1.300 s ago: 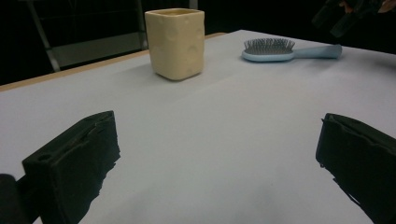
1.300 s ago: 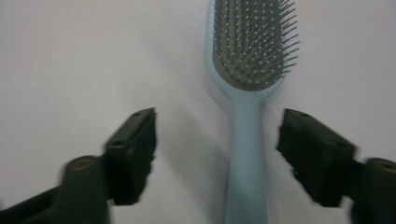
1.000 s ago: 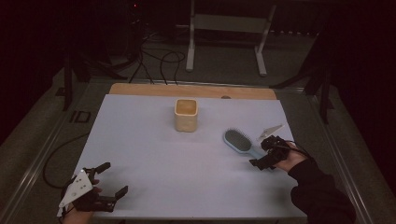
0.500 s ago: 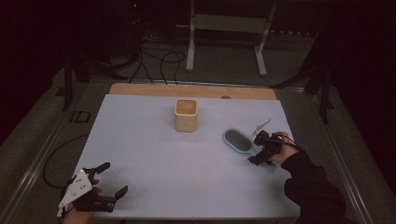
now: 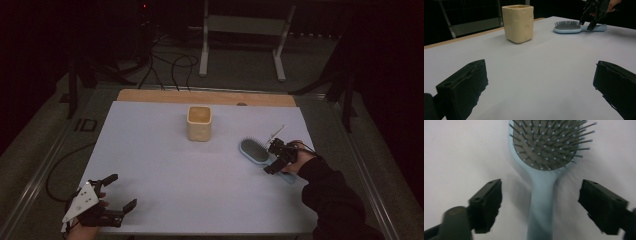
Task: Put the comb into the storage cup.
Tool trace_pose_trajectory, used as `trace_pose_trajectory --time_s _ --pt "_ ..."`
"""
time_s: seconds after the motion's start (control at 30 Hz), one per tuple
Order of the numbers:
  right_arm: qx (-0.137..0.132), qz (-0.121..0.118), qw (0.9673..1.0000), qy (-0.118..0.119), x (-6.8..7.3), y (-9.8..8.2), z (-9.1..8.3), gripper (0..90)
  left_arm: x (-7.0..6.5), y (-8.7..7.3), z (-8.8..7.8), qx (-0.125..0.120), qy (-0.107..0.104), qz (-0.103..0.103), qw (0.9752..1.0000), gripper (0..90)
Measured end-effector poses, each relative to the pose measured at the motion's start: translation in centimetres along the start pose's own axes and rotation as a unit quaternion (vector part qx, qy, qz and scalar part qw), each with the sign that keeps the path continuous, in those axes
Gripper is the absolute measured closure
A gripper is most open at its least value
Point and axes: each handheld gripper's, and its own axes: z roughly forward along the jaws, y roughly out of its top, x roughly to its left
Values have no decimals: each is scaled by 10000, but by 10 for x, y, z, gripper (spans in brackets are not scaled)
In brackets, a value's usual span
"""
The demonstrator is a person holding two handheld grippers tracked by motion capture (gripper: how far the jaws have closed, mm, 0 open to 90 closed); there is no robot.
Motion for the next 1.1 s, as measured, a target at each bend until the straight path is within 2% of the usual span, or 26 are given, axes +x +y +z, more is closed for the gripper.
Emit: trace_pose_trajectory --time_s 0.07,0.2,0.3,0.47,0.63,0.83,0.87,0.97,1.0,1.1 --pt "74 0 10000 15 -1 1 2 268 0 0 0 -7 -2 3 10000 0" --pt "177 59 9998 31 -3 4 3 425 0 0 0 2 0 -4 10000 0" --pt "267 121 9996 -13 -3 7 4 488 1 0 0 -1 -2 -12 10000 0" --pt "415 -14 9991 -105 -3 10 7 538 1 0 0 -11 -1 -16 10000 0" --pt "527 71 9984 -196 -3 12 11 565 1 0 0 -2 -3 -3 10000 0" --pt "624 246 9977 -134 -2 15 12 618 1 0 0 -2 -6 -14 10000 0" --pt "666 213 9975 -110 -2 16 12 647 1 0 0 2 -7 -21 10000 0" --pt "720 226 9971 -110 0 17 12 658 0 0 0 -1 -5 -9 10000 0" --pt "711 132 9973 -104 -1 17 13 665 0 0 0 0 -6 -9 10000 0" --pt "770 182 9968 -66 -1 18 13 677 0 -1 0 3 -4 -22 10000 0"
